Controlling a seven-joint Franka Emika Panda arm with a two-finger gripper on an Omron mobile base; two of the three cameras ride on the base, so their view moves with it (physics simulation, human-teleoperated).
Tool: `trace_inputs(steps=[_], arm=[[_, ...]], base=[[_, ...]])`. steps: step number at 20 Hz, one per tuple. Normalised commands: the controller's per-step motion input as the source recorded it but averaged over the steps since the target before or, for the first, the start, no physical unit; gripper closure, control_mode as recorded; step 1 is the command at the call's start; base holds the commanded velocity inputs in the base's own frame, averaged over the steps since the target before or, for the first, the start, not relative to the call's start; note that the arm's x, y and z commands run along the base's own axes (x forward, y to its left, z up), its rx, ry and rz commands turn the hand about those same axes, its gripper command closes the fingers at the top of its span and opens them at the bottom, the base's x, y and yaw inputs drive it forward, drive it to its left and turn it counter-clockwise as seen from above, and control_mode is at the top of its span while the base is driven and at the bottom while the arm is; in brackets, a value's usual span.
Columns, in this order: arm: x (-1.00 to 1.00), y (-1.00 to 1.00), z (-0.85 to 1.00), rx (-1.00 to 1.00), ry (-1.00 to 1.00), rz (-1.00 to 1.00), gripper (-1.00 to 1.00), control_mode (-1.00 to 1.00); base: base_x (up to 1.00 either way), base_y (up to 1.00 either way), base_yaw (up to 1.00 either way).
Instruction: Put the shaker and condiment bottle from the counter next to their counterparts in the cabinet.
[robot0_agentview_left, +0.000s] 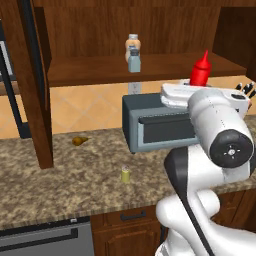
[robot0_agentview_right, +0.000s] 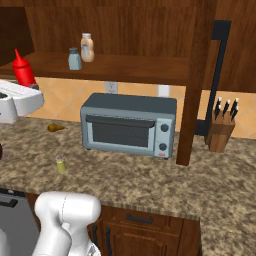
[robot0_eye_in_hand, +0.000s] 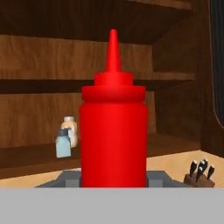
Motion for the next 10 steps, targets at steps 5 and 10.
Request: trace_inputs(steps=[5, 10], arm=[[0.30, -0.45, 0.06, -0.01, -0.07, 0.42, 1.00, -1.00], [0.50, -0.40, 0.17, 0.02, 0.01, 0.27, 1.00, -1.00]], base=[[0.00, 0.00, 0.00], [0.00, 0.00, 0.00]])
